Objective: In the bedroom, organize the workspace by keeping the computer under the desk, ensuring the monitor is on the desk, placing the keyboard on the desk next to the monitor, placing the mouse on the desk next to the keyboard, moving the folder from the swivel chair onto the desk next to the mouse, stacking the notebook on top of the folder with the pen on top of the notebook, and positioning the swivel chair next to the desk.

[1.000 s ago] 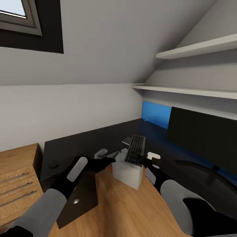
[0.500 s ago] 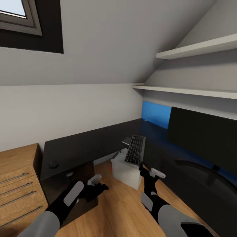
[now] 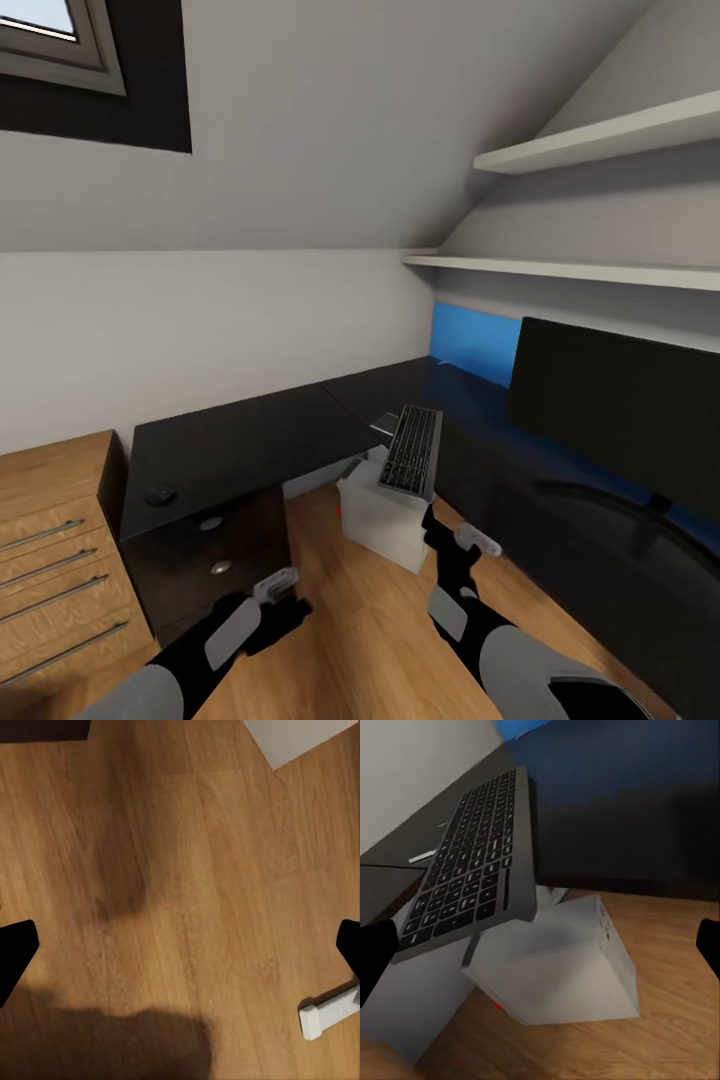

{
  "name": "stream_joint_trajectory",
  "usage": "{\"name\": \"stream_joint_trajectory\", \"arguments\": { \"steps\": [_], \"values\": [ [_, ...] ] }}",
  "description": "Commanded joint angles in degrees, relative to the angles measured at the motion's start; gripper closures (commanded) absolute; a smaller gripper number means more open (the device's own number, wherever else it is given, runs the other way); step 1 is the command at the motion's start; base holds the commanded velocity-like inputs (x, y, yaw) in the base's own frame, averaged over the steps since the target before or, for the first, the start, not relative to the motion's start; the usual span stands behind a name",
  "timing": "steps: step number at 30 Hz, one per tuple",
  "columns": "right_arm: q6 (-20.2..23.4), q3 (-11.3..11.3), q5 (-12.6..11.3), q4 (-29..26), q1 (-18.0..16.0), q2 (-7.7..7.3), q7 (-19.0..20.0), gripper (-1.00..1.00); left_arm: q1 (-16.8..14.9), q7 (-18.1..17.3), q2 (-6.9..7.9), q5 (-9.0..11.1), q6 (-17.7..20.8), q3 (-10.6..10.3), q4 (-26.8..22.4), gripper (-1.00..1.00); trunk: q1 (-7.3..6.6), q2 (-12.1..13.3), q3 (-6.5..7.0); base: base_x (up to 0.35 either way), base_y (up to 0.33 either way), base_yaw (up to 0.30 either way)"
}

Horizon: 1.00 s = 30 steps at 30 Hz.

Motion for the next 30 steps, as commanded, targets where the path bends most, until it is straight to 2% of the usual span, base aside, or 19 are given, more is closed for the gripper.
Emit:
{"name": "stream_joint_trajectory", "arguments": {
  "steps": [1,5,8,10,11,13,15,17,20,22,27,30],
  "values": [
    [1.4,-0.5,0.5,0.0,0.0,0.04,0.1,-1.0,0.0,0.5,0.13,0.6,-0.1,-0.4,0.0,-1.0,0.23,-0.5,-0.25,0.0,0.0,0.0],
    [7.0,-0.9,-0.8,-0.1,0.0,0.04,4.2,-1.0,0.0,0.5,0.29,0.6,-0.2,-0.4,0.3,-1.0,1.1,-2.1,-0.97,0.0,0.0,0.0],
    [10.6,-1.0,-3.9,-0.3,0.0,0.04,8.2,-1.0,0.0,0.5,0.35,0.5,-0.3,-0.4,0.4,-1.0,1.76,-3.3,-1.51,0.0,0.0,0.0],
    [13.5,-1.1,-7.1,-0.2,0.0,0.04,12.2,-1.0,0.0,0.5,0.37,0.5,-0.3,-0.4,0.4,-1.0,2.2,-4.1,-1.87,0.0,0.0,0.0],
    [15.8,-1.0,-9.7,-0.2,0.0,0.04,15.6,-1.0,0.0,0.5,0.38,0.5,-0.3,-0.4,0.4,-1.0,2.42,-4.5,-2.05,0.0,0.0,0.0],
    [20.9,-1.0,-14.3,0.2,0.0,-1.0,23.9,-1.0,0.0,0.6,0.29,0.5,-0.3,-0.5,0.4,-1.0,2.86,-5.3,-2.41,0.0,0.0,0.0],
    [23.6,-1.0,-15.8,0.6,0.0,-1.57,28.0,-1.0,0.0,0.6,0.23,0.5,-0.3,-0.6,0.4,-1.0,3.3,-6.1,-2.76,0.0,0.0,0.0],
    [28.8,-1.0,-17.5,1.5,0.0,-2.88,34.7,-1.0,-0.1,0.7,0.17,0.5,-0.3,-0.7,0.4,-1.0,3.74,-6.9,-3.12,0.0,0.0,0.0],
    [33.1,-1.1,-18.2,1.9,0.0,-4.17,38.5,-1.0,-0.1,0.7,0.14,0.5,-0.5,-0.7,0.4,-1.0,4.4,-8.1,-3.66,0.0,0.0,0.0],
    [35.9,-1.3,-18.6,1.9,0.0,-5.23,40.3,-1.0,-0.1,0.7,0.08,0.5,-1.9,-0.8,0.4,-1.0,4.84,-8.9,-4.02,0.0,0.0,0.0],
    [37.1,-2.1,-18.7,1.8,0.0,-5.81,41.1,-1.0,-0.1,0.7,0.03,0.5,-3.4,-1.0,0.4,-1.0,5.94,-10.9,-4.92,0.0,0.0,0.0],
    [36.9,-2.3,-18.6,1.8,0.0,-5.62,40.9,-1.0,0.0,0.7,0.04,0.5,-3.6,-1.0,0.4,-1.0,6.6,-12.1,-5.46,0.0,0.0,0.0]
  ]
}}
